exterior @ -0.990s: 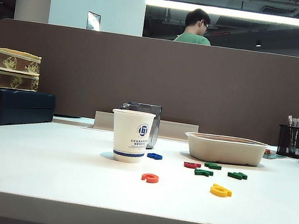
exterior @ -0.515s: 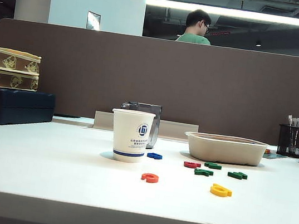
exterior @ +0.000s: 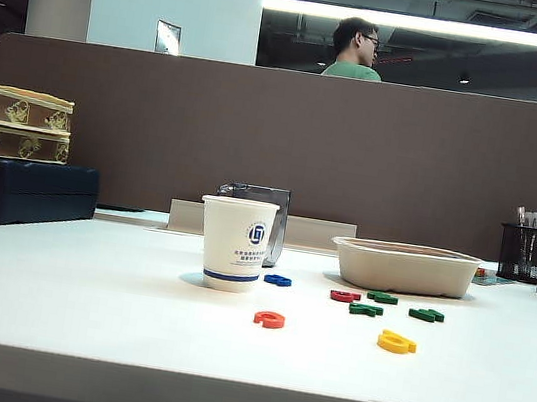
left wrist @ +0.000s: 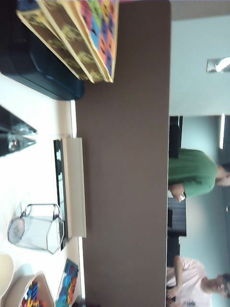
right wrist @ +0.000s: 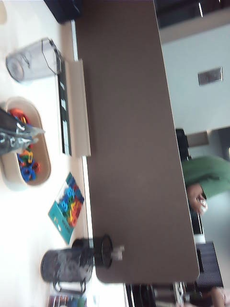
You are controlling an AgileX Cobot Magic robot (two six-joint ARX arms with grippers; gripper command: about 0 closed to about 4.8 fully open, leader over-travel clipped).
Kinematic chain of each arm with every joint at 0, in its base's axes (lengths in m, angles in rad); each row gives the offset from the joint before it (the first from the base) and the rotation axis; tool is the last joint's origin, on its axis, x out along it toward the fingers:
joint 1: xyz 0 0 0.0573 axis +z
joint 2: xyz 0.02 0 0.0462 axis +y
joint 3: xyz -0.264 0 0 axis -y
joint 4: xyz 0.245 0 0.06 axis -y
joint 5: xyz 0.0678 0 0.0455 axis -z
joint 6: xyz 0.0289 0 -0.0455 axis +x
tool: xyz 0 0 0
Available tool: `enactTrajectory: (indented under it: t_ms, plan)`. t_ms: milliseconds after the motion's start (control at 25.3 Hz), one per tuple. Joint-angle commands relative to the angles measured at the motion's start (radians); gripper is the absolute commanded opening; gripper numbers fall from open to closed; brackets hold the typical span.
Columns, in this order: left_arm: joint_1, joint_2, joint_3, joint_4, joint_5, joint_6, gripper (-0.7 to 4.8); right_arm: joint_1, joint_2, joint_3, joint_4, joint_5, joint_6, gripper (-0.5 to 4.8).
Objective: Pick up the letter "c" and put it in the paper cup.
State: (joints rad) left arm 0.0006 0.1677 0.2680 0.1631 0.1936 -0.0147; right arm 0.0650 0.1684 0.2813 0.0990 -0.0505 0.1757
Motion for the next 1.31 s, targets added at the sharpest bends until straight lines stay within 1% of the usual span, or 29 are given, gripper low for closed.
enactTrajectory:
  t_ms: [40, 198, 238, 356, 515, 633, 752, 871, 950, 1029, 1188, 1227, 1307]
  plan:
    - [-0.002, 0.086, 0.056, 0.007, 0.042, 0.031, 0.04, 0.000, 0.104, 0.066, 0.009, -0.089, -0.002, -0.01]
    - [-0.002, 0.172, 0.092, 0.011, 0.094, 0.030, 0.03, 0.000, 0.234, 0.134, 0.010, -0.187, -0.005, -0.01]
    - [-0.002, 0.194, 0.106, 0.010, 0.119, 0.030, 0.04, 0.000, 0.279, 0.161, 0.010, -0.224, -0.035, -0.01]
    - [-0.002, 0.212, 0.126, 0.009, 0.150, 0.039, 0.03, 0.004, 0.336, 0.196, 0.004, -0.291, -0.085, -0.01]
    - [-0.002, 0.220, 0.134, -0.017, 0.224, 0.071, 0.04, 0.043, 0.377, 0.221, -0.014, -0.315, -0.150, 0.00]
    - [-0.002, 0.220, 0.134, -0.047, 0.257, 0.072, 0.04, 0.060, 0.388, 0.221, -0.024, -0.339, -0.150, 0.00]
    - [-0.002, 0.230, 0.134, -0.077, 0.325, 0.140, 0.04, 0.085, 0.400, 0.221, -0.050, -0.358, -0.150, -0.01]
    - [-0.004, 0.256, 0.134, -0.097, 0.372, 0.165, 0.03, 0.120, 0.419, 0.221, -0.074, -0.378, -0.150, 0.00]
    - [-0.022, 0.268, 0.134, -0.127, 0.378, 0.190, 0.04, 0.154, 0.441, 0.221, -0.101, -0.378, -0.151, 0.00]
    - [-0.049, 0.302, 0.134, -0.162, 0.418, 0.222, 0.04, 0.207, 0.492, 0.221, -0.119, -0.379, -0.151, 0.00]
    - [-0.098, 0.353, 0.134, -0.167, 0.423, 0.230, 0.03, 0.277, 0.566, 0.221, -0.120, -0.377, -0.156, 0.00]
    - [-0.116, 0.374, 0.134, -0.169, 0.424, 0.248, 0.03, 0.307, 0.601, 0.221, -0.120, -0.376, -0.159, 0.00]
    - [-0.141, 0.409, 0.134, -0.171, 0.424, 0.251, 0.04, 0.355, 0.657, 0.221, -0.121, -0.374, -0.159, 0.01]
